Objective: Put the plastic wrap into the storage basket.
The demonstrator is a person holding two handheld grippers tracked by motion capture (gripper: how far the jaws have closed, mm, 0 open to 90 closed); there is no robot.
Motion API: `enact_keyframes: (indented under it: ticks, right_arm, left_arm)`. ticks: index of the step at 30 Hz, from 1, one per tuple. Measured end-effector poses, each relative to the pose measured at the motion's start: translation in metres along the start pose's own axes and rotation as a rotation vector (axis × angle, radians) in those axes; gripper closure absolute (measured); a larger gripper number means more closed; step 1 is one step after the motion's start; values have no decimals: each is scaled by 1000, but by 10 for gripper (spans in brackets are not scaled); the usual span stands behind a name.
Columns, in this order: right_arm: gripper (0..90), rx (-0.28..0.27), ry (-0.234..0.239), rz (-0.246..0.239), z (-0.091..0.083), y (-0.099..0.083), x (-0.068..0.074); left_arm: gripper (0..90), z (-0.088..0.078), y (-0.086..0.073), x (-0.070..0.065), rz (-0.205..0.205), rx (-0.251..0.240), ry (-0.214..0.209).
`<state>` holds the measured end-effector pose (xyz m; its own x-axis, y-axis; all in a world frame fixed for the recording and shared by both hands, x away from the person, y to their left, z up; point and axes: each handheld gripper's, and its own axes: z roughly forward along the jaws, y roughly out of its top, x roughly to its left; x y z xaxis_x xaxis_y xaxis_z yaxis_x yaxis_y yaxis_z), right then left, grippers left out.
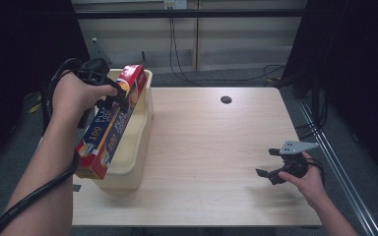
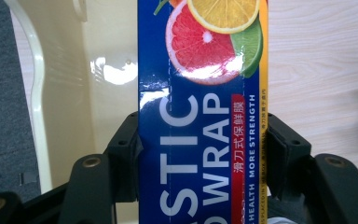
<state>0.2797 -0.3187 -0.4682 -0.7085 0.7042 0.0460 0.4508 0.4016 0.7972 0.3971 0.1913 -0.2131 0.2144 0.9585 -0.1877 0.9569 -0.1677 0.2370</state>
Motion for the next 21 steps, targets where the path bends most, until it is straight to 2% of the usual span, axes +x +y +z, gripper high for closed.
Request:
enact_keyframes:
  ticks: [6, 12, 21]
  right_arm:
    - [37, -2, -6, 0, 0, 0, 1]
    - [38, 0, -11, -1, 0, 0, 1]
    - [38, 0, -12, -3, 0, 0, 1]
  left_arm:
    - [410, 1, -1, 4, -9, -6, 6]
    - [410, 4, -3, 9, -15, -6, 35]
    - [409, 13, -6, 13, -14, 7, 38]
